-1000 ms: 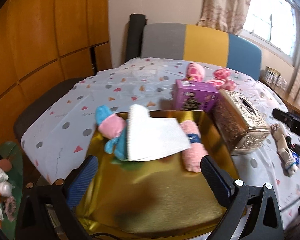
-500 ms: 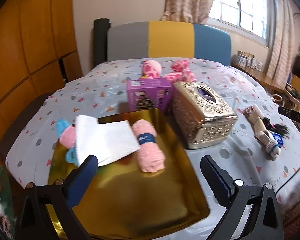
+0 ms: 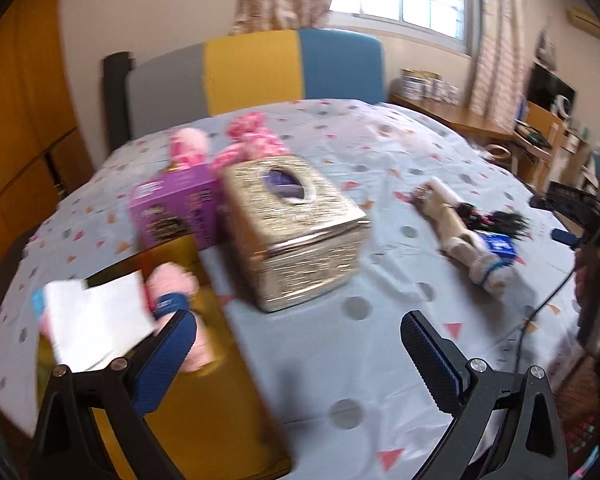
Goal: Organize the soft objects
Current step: 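Move the left tool to the white knit glove and grasp it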
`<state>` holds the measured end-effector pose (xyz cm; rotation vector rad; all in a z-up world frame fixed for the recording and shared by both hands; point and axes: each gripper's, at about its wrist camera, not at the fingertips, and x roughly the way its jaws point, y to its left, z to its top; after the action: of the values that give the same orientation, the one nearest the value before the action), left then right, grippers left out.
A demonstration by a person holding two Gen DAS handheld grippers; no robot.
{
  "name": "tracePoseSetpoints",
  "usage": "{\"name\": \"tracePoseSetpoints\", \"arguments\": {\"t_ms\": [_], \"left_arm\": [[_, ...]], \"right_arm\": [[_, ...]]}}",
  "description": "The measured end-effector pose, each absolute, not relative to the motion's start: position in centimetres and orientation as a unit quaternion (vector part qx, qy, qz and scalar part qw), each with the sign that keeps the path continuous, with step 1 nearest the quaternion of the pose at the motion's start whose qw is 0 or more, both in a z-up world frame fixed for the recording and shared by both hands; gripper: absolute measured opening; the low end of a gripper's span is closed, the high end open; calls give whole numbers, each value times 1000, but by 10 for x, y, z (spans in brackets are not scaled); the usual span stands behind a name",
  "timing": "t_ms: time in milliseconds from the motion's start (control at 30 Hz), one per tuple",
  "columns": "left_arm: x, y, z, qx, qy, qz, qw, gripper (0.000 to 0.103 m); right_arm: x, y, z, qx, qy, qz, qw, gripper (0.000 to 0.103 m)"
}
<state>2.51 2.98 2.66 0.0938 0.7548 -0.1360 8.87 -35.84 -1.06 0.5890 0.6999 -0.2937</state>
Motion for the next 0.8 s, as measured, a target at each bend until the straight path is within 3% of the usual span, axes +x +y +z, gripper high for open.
{"name": "tracePoseSetpoints", "arguments": {"t_ms": [167, 400, 800], "left_arm": [[48, -15, 22, 57, 388, -125, 911, 101], [84, -78, 0, 34, 447, -197, 872, 87], [133, -181, -38, 19, 517, -256, 817, 88]], "right_arm": [[81, -381, -19, 345, 333, -157, 864, 77], [82, -386, -27, 374, 346, -145, 848, 77], [82, -392, -29, 400, 338, -134, 841, 77]]}}
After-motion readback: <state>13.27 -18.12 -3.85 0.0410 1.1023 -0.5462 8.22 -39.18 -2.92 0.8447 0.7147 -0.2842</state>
